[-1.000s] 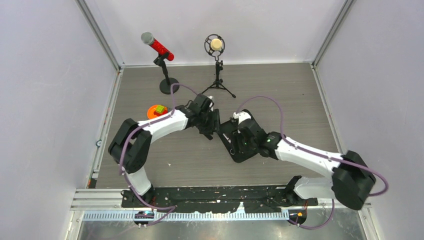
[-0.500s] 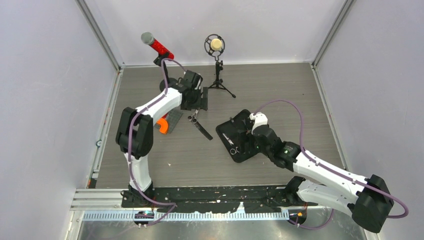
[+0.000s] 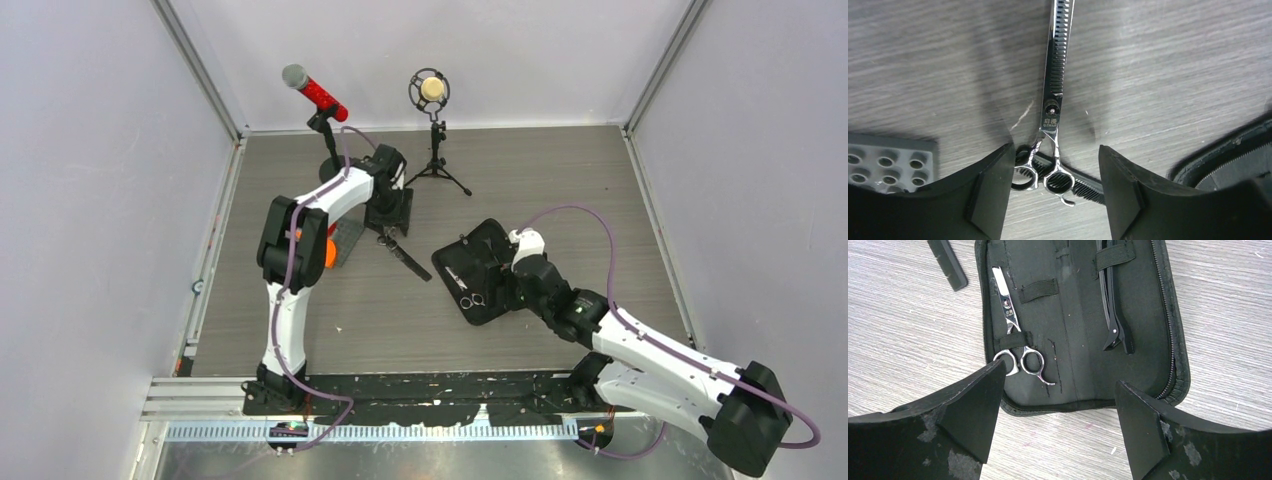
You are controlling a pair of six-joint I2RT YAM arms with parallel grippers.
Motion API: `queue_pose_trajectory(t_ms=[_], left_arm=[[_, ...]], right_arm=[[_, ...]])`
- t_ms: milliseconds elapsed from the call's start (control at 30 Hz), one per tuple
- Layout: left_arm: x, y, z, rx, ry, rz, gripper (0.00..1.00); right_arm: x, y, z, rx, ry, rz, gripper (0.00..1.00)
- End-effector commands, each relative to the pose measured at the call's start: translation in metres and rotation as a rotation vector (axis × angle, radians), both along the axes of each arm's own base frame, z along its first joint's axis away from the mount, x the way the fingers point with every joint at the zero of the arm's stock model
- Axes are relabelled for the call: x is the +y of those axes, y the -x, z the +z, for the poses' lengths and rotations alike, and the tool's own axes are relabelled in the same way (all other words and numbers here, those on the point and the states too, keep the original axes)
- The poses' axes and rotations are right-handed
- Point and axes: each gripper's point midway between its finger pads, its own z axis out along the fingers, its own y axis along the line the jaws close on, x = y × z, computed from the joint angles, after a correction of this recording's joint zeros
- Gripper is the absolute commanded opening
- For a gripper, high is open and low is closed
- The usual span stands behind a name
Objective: Sort the hair-cutting tools
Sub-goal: Move the scissors to the center of the board.
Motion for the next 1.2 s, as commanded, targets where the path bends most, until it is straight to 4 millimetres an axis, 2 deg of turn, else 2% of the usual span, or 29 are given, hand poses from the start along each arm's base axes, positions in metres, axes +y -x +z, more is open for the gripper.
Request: queue_pose_trajectory(t_ms=[0, 167, 233, 367, 567, 700, 767, 867, 933, 1000, 1167], left_arm=[[-0.006, 0.025, 0.010, 0.067, 0.067, -0.015, 0.61], [-0.005, 0.058, -0.003, 0.123, 0.086, 0.017, 0.45], [-0.003, 0.071, 0.001, 0.118, 0.094, 0.021, 0.38], [0.003, 0.107, 0.002, 0.116, 0.087, 0.029, 0.32], [0.007, 0.162, -0.002, 0.104, 0.074, 0.012, 0.30], [0.005, 0.185, -0.004, 0.104, 0.121, 0.038, 0.38], [0.006, 0.191, -0.001, 0.091, 0.144, 0.056, 0.43], [0.009, 0.188, 0.009, 0.042, 0.152, 0.067, 0.52], [0.010, 0.182, 0.017, 0.012, 0.146, 0.062, 0.58], [0.009, 0.173, 0.023, -0.013, 0.146, 0.056, 0.63], [0.004, 0.148, 0.030, -0.031, 0.140, 0.053, 0.66]], right_arm=[[-0.005, -0.005, 0.007, -0.040, -0.042, -0.052, 0.89], [-0.007, -0.002, 0.005, -0.037, -0.060, -0.063, 0.89], [-0.008, 0.000, 0.004, -0.034, -0.068, -0.067, 0.89], [-0.010, 0.005, 0.004, -0.039, -0.099, -0.070, 0.88], [-0.011, 0.012, 0.004, -0.035, -0.133, -0.062, 0.88], [-0.015, 0.014, 0.004, -0.050, -0.134, -0.067, 0.88], [-0.018, 0.012, 0.005, -0.064, -0.128, -0.077, 0.88], [-0.021, 0.009, 0.010, -0.085, -0.129, -0.095, 0.88], [-0.022, 0.007, 0.015, -0.099, -0.135, -0.111, 0.90], [-0.025, 0.005, 0.018, -0.112, -0.138, -0.131, 0.97], [-0.030, 0.005, 0.016, -0.111, -0.147, -0.173, 0.96]])
